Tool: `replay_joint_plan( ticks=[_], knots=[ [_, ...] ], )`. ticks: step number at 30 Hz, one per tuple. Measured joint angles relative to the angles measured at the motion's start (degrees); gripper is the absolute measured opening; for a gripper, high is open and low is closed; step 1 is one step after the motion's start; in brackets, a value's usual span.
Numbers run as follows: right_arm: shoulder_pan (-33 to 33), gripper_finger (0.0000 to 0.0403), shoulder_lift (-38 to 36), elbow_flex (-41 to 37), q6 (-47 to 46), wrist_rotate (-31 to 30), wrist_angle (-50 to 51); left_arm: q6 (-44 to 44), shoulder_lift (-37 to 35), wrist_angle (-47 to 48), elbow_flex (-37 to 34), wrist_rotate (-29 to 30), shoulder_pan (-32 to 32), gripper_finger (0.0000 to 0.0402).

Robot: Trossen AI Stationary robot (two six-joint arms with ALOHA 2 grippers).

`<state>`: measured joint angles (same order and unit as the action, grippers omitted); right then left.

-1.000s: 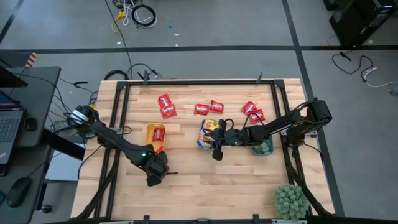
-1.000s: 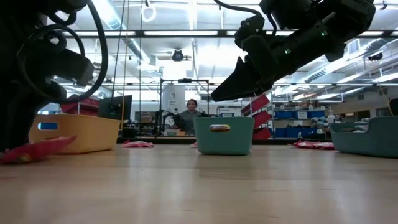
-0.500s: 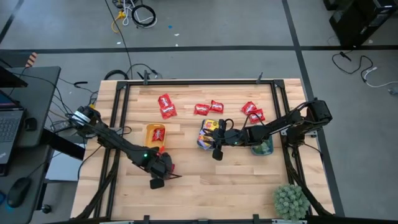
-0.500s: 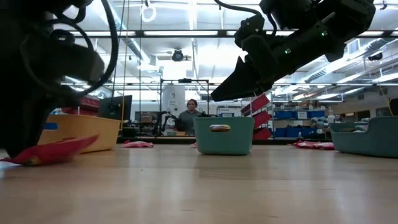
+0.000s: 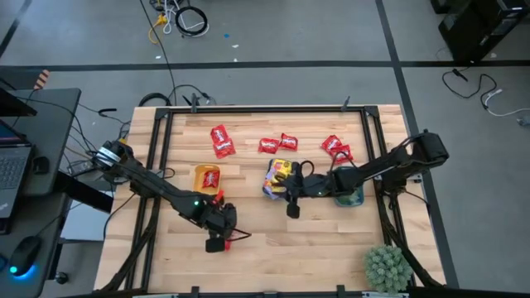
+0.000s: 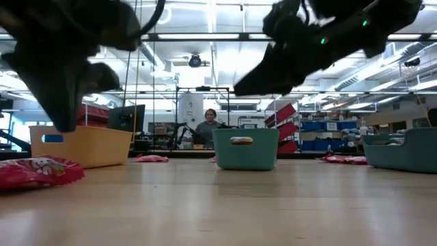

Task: Sort candy
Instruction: Put the red candy pack into the yellow bin

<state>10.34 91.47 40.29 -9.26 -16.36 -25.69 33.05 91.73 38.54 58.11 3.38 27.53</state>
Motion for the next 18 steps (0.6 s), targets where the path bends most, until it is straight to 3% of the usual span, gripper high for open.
replay_joint_plan(
  ticks=[5,11,18],
  knots=[
    [3.25,0.0141,-3.5,0.0,0.28,0.2,0.54,-4.45,-0.01,-0.58,0.89,-4.27,0.31,0.0032],
    [5.76,0.0202,-4.64,0.0,0.26,0.17,1.52,-5.63,0.68,-0.09,0.89,-4.48,0.61,0.0108],
    [6.08,0.0251,-4.46,0.0,0.4,0.13,1.75,-7.57,6.5,0.02,0.89,-4.03,0.59,0.0185]
  ],
)
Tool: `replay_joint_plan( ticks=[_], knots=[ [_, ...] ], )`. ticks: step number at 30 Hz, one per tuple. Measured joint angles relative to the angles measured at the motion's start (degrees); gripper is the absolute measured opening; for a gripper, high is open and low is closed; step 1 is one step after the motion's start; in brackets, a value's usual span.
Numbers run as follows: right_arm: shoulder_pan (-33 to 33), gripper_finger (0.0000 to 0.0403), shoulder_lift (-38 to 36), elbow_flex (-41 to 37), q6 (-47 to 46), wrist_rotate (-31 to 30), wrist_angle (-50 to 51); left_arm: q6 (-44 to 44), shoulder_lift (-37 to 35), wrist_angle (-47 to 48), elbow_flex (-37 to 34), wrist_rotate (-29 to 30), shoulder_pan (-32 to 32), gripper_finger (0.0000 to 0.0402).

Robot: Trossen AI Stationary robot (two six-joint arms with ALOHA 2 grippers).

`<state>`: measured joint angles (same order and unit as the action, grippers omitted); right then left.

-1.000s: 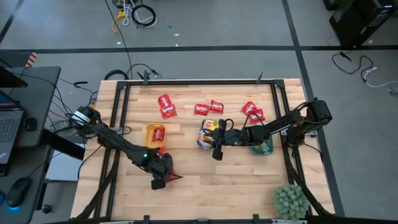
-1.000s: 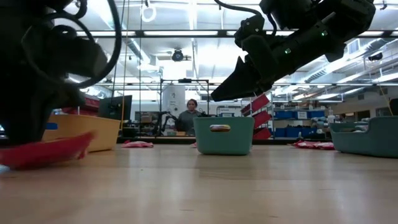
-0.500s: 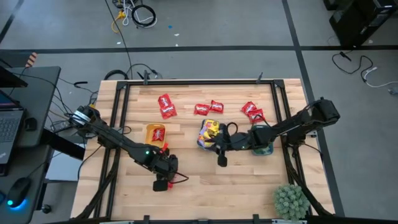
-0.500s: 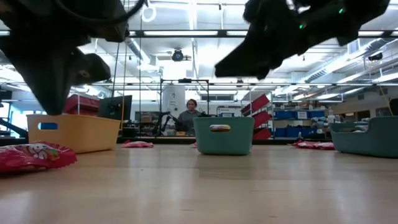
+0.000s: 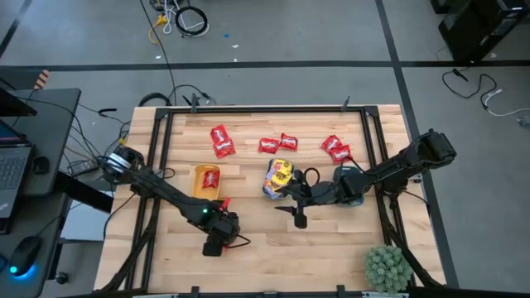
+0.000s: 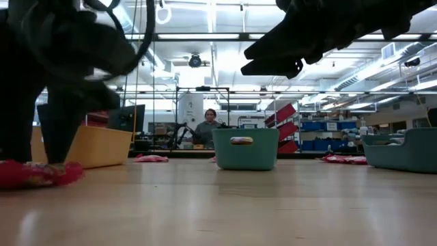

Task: Sort candy
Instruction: Put the red candy pack into the yellow bin

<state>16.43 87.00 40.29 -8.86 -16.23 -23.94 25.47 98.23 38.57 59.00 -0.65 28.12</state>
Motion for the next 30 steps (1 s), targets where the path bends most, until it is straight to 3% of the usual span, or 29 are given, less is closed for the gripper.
replay_joint_plan(
  ticks=[3,6,9,14,19,26,30],
  knots=[
    [-0.02,0.0255,0.0,0.0,0.04,-0.04,0.02,-2.79,2.1,0.02,0.13,-0.28,-0.37,0.0197],
    [-0.04,0.0252,0.0,0.0,0.04,-0.1,0.03,-4.31,2.74,0.04,0.25,-0.5,-0.44,0.0182],
    [-0.04,0.0243,0.0,0.0,0.04,-0.24,0.02,-4.84,2.6,2.56,1.3,-0.23,-0.42,0.0133],
    [-0.04,0.023,-0.02,0.0,0.06,-0.28,-0.04,-5.97,2.76,14.12,8.43,4.48,-0.74,0.0017],
    [-0.04,0.0227,-1.13,0.0,0.06,-0.98,0.82,-4.85,0.07,26.59,15.57,10.61,-3.07,0.0005],
    [-0.4,0.0229,-3.72,0.02,0.52,-3.15,4.42,2.34,-9.88,32.57,15.55,14.74,-10.87,0.0001],
    [-1.77,0.0228,-5.79,0.02,-1.13,-4.65,9.63,6.01,-15.97,32.06,11.11,14.28,-16.6,0.0001]
  ],
)
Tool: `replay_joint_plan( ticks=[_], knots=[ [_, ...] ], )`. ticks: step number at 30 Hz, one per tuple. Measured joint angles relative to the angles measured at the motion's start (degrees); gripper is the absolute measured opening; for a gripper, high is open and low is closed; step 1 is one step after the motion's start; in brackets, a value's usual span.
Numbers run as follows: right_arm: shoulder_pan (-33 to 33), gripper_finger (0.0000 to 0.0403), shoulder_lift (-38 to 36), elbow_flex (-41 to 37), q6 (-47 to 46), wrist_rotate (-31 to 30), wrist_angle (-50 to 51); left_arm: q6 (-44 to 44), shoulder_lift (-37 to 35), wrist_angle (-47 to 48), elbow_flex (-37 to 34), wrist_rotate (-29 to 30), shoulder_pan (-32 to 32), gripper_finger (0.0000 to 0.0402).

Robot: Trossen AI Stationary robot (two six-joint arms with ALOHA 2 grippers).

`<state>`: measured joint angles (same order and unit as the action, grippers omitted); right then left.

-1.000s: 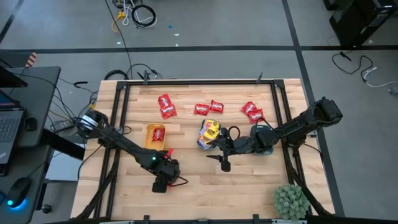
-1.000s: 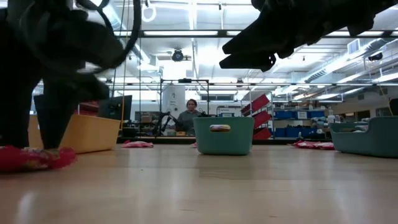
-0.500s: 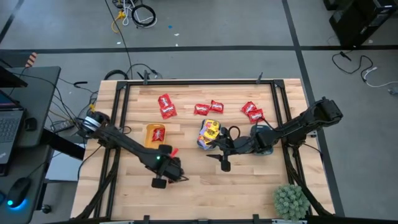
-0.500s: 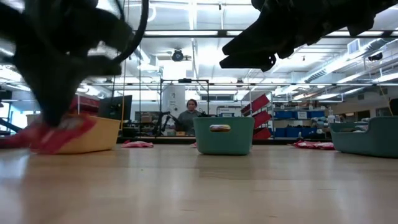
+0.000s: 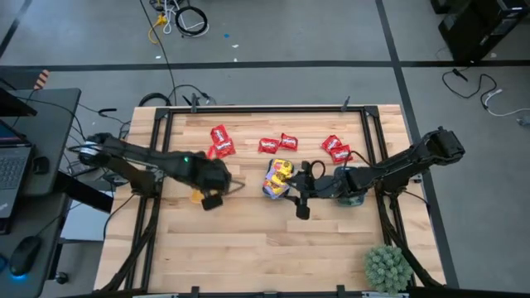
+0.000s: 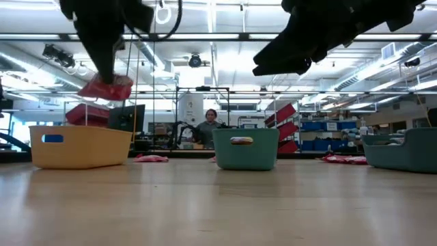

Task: Sort candy
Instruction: Put the red candy pack into the yellow bin

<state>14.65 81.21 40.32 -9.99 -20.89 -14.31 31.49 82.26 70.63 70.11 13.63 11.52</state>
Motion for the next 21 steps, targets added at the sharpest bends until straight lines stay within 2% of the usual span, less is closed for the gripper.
replay_joint_plan(
  ticks=[5,10,15,21],
  knots=[
    [-2.19,0.0229,-2.19,-0.01,-0.96,-0.57,5.14,2.09,-6.25,-4.95,-9.67,-4.63,-5.14,0.0001],
    [-4.43,0.0228,-3.67,0.0,-0.99,-0.54,7.82,2.8,-9.63,-12.11,-18.88,-9.75,-7.12,0.0],
    [-5.98,0.023,-3.76,-0.02,-0.69,-0.42,8.71,-4.67,-9.86,-14.03,-23.22,-9.63,-7.36,0.0],
    [-7.01,0.0227,-3.7,0.0,-0.66,-0.04,8.9,-15.67,-9.48,-17.62,-24.38,-9.25,-7.4,0.0]
  ],
)
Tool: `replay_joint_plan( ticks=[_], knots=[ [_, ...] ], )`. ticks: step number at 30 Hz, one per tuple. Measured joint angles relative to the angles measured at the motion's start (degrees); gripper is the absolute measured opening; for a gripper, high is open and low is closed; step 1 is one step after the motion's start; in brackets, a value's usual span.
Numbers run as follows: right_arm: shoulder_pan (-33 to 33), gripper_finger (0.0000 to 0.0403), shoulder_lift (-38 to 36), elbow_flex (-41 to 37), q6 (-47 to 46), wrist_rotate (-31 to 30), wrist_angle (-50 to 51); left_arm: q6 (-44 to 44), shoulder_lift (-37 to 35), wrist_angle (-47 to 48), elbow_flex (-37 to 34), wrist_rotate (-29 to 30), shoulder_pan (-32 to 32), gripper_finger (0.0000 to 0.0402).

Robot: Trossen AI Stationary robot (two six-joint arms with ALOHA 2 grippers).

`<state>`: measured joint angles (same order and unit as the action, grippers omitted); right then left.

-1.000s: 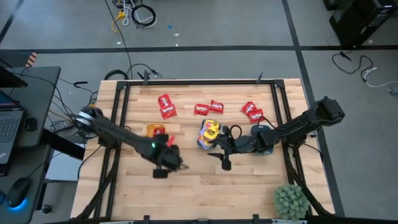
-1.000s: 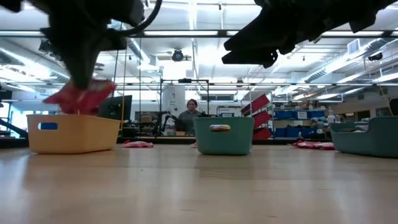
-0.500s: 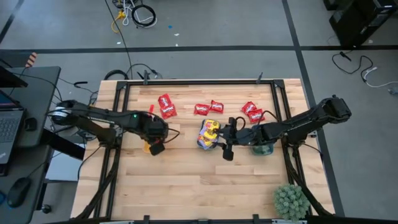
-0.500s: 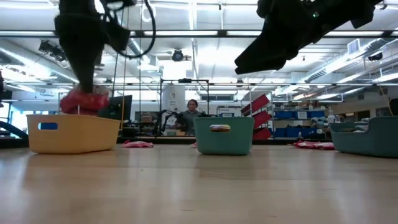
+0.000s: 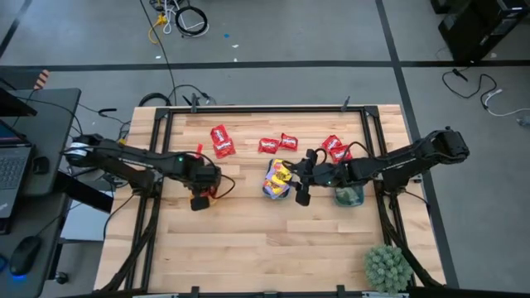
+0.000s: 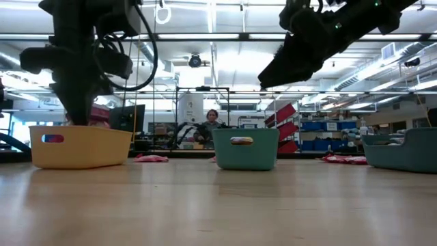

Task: Sort candy
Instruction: Put the red candy pack into the yellow bin

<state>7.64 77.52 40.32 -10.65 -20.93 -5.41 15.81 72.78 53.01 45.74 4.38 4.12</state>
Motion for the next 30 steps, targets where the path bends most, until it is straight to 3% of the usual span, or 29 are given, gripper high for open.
replay_joint_plan(
  ticks=[6,19,26,30],
  knots=[
    [-0.31,0.0236,0.03,0.0,-0.09,0.11,0.8,-3.6,0.85,-0.14,0.0,0.37,0.07,0.0021],
    [-0.34,0.0263,0.04,-0.01,-0.12,0.24,1.29,-0.28,0.97,-0.45,-0.01,0.29,0.11,0.0152],
    [-0.35,0.026,0.04,-0.01,-0.12,0.24,1.31,-0.98,1.16,-0.37,-0.01,-1.29,0.11,0.0158],
    [-0.35,0.026,0.04,0.0,0.01,0.24,1.33,-1.99,2.17,1.11,0.0,-2.05,0.4,0.0128]
  ],
)
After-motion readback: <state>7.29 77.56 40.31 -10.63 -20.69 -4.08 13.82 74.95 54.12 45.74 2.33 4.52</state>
